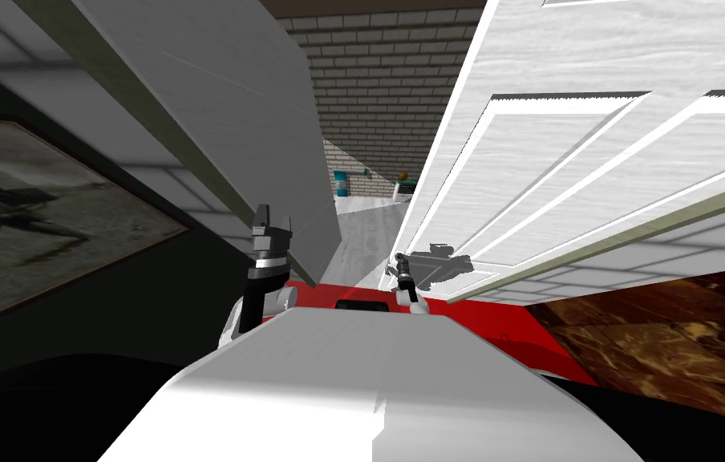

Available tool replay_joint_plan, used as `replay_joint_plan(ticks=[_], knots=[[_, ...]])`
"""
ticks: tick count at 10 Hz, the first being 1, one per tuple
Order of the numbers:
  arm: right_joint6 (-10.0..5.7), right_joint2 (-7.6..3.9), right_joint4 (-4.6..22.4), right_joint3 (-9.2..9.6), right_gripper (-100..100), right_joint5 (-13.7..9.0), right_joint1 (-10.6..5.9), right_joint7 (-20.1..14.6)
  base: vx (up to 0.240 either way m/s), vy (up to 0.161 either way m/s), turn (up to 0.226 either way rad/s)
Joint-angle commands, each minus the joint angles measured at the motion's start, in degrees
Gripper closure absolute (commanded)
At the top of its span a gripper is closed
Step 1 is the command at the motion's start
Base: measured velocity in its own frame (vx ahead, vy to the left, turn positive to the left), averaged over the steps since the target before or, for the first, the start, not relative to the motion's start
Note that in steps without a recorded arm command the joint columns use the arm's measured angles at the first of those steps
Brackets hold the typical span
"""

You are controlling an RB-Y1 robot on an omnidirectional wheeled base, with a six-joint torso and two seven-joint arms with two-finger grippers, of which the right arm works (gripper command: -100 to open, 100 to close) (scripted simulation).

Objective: Push the door open

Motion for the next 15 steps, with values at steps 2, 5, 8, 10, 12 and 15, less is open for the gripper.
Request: replay_joint_plan(ticks=[2, 5, 8, 10, 12, 15], knots=[[0.37, -0.67, -1.16, -1.14, 100, -0.64, 0.05, 0.37, 0.189, 0.032, -0.036], [0.38, -0.84, -1.11, -1.62, 100, -0.92, 0.06, 0.54, 0.141, 0.020, -0.018], [0.40, -1.26, -1.00, -2.98, 100, -1.72, 0.10, 1.02, 0.141, 0.027, -0.036], [0.43, -1.59, -0.89, -4.21, 100, -2.44, 0.13, 1.45, 0.092, 0.039, -0.031], [0.43, -1.67, -0.93, -4.53, 100, -2.64, 0.14, 1.57, 0.139, 0.031, -0.051], [0.46, -1.99, -0.75, -5.85, 100, -3.41, 0.17, 2.03, 0.085, 0.026, -0.029]])
